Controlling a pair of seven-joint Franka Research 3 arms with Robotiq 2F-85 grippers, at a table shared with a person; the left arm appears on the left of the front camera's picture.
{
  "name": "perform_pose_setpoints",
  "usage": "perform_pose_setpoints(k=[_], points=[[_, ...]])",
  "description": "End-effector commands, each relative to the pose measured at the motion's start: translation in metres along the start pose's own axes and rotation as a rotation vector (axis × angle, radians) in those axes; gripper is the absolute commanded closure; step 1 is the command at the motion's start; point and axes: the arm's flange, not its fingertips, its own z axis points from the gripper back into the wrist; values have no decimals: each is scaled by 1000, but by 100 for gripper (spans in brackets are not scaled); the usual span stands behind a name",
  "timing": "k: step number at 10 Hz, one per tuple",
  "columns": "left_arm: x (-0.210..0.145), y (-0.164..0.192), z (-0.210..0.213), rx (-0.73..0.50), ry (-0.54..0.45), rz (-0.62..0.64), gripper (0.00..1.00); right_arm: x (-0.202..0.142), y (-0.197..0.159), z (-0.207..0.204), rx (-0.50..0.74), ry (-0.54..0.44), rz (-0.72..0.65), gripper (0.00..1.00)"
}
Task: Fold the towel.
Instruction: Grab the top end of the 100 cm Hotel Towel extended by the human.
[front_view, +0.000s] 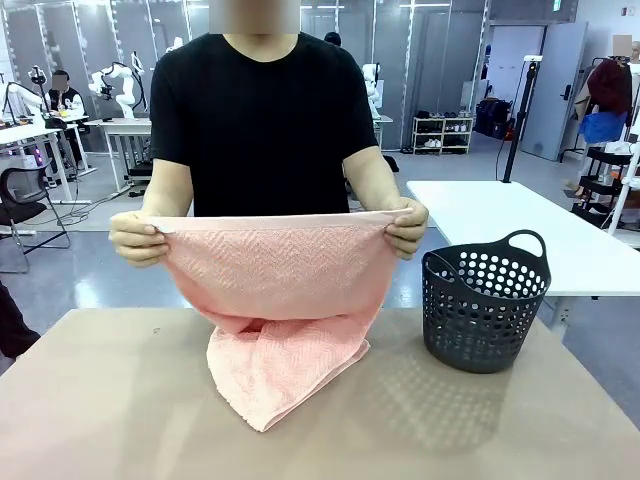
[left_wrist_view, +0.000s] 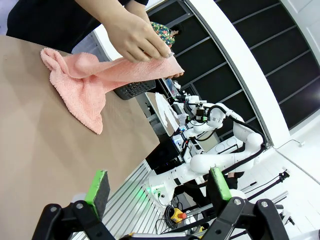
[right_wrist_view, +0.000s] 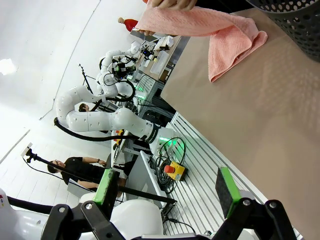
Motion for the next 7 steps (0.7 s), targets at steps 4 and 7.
perform_pose_setpoints(k=[4, 7], points=[[53, -96, -22, 255, 186, -397, 0, 46, 80, 7, -293, 146, 272, 0], [92, -220, -58, 599, 382, -822, 0, 91, 174, -25, -544, 369, 540, 0]])
